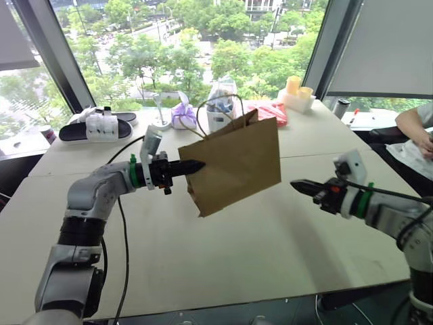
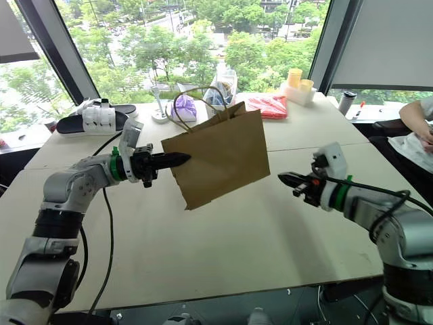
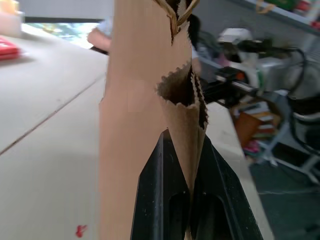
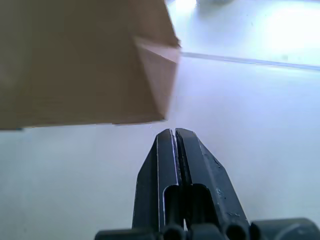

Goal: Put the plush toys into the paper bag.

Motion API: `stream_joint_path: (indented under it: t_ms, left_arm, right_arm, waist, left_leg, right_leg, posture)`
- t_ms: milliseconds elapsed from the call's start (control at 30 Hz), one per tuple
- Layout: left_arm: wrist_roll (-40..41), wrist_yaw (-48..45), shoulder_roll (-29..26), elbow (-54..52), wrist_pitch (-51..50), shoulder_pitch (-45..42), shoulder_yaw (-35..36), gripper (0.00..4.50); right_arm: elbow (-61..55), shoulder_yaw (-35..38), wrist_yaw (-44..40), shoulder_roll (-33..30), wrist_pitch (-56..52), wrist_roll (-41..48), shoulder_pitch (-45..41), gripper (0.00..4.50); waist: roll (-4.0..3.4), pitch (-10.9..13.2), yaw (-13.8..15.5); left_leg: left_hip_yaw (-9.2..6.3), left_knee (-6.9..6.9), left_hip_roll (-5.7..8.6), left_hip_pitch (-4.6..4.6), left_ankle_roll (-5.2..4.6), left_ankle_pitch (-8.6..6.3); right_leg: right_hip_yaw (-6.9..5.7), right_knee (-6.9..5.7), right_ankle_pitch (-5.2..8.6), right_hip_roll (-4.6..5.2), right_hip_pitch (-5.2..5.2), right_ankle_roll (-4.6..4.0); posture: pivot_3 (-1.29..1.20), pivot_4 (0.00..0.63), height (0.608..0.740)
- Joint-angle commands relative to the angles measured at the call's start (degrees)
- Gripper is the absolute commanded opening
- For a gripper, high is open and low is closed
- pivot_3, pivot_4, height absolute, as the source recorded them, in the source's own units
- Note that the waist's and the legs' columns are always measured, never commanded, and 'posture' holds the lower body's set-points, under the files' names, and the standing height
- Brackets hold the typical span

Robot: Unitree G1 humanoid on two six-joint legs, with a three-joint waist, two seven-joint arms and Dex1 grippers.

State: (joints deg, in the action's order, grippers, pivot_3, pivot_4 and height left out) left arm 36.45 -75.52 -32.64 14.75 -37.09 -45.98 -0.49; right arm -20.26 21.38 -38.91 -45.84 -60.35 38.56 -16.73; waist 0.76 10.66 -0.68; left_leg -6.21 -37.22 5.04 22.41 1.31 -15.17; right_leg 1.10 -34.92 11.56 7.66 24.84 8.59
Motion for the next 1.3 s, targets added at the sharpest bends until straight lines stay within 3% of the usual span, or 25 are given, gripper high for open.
stream_joint_path:
  t_ms: [33,200,400,500,733,867,1133,1300]
  left_arm:
    - [-5.62,-7.44,0.78,7.15,9.03,-2.94,-3.97,0.07]
    - [-10.87,-14.07,2.29,16.87,15.30,-6.88,-7.30,0.07]
    - [-16.64,-15.47,3.91,25.08,22.91,-8.54,-8.16,0.07]
    - [-15.80,-15.23,3.47,25.36,18.74,-8.30,-6.52,0.88]
    - [-14.72,-14.18,-0.57,18.48,13.73,-3.81,-3.34,4.42]
    - [-13.55,-14.00,-5.61,11.71,9.31,-0.15,-2.27,4.47]
    - [-5.76,-6.30,-14.74,-9.08,-2.04,10.84,7.89,4.47]
    - [3.04,2.35,-15.32,-23.72,-12.34,17.60,15.03,4.47]
  right_arm:
    - [-3.74,4.69,-0.19,-2.33,-0.55,2.63,0.39,0.00]
    - [-4.28,3.49,0.61,-3.03,-0.33,3.08,0.39,0.00]
    - [-4.00,2.13,1.34,-3.36,0.37,3.11,-0.47,0.00]
    - [-4.18,1.65,1.39,-3.22,0.63,3.30,-0.52,0.00]
    - [-3.34,0.05,0.93,-3.53,1.18,3.42,-2.18,0.00]
    - [-3.04,-0.35,0.07,-4.60,1.56,2.95,-2.11,0.00]
    - [-7.90,0.49,-5.48,-9.73,1.90,4.96,2.05,0.00]
    - [-14.65,0.97,-5.61,-10.69,-0.74,10.79,1.77,0.00]
  waist:
    - [0.01,0.00,0.08]
    - [0.03,0.01,0.03]
    - [0.03,0.01,0.07]
    - [0.03,0.02,0.06]
    - [0.03,0.02,-0.21]
    - [0.03,0.02,-0.19]
    - [0.02,0.02,0.05]
    - [0.02,0.03,-0.03]
  left_leg:
    - [0.00,-0.03,0.00,0.00,0.00,0.00]
    - [-0.03,-0.06,-0.02,0.00,-0.01,-0.01]
    - [-0.04,-0.05,-0.02,0.00,-0.06,-0.03]
    - [-0.05,-0.05,-0.02,0.01,-0.06,-0.04]
    - [-0.16,-0.06,-0.03,0.01,-0.08,-0.04]
    - [-0.22,-0.04,-0.05,0.01,-0.08,-0.04]
    - [-0.24,-0.05,-0.09,0.01,-0.08,-0.05]
    - [-0.25,-0.03,-0.32,0.02,-0.09,-0.06]
  right_leg:
    - [0.00,0.03,0.00,0.00,-0.04,0.00]
    - [-0.03,0.10,0.00,-0.01,-0.11,0.00]
    - [-0.03,0.14,0.00,0.00,-0.11,0.01]
    - [-0.04,0.15,0.00,0.00,-0.11,0.01]
    - [-0.04,0.08,0.00,-0.01,-0.08,0.02]
    - [-0.03,-0.02,0.00,-0.01,0.01,0.02]
    - [0.00,0.00,0.00,0.02,-0.02,0.02]
    - [-0.02,0.03,0.01,-0.01,-0.01,0.03]
  posture:
    - [0.00,0.150,0.740]
    - [0.00,0.150,0.740]
    - [0.00,0.150,0.740]
    - [0.00,0.150,0.740]
    - [0.00,0.150,0.740]
    - [0.00,0.150,0.740]
    - [0.00,0.150,0.740]
    - [0.00,0.150,0.740]
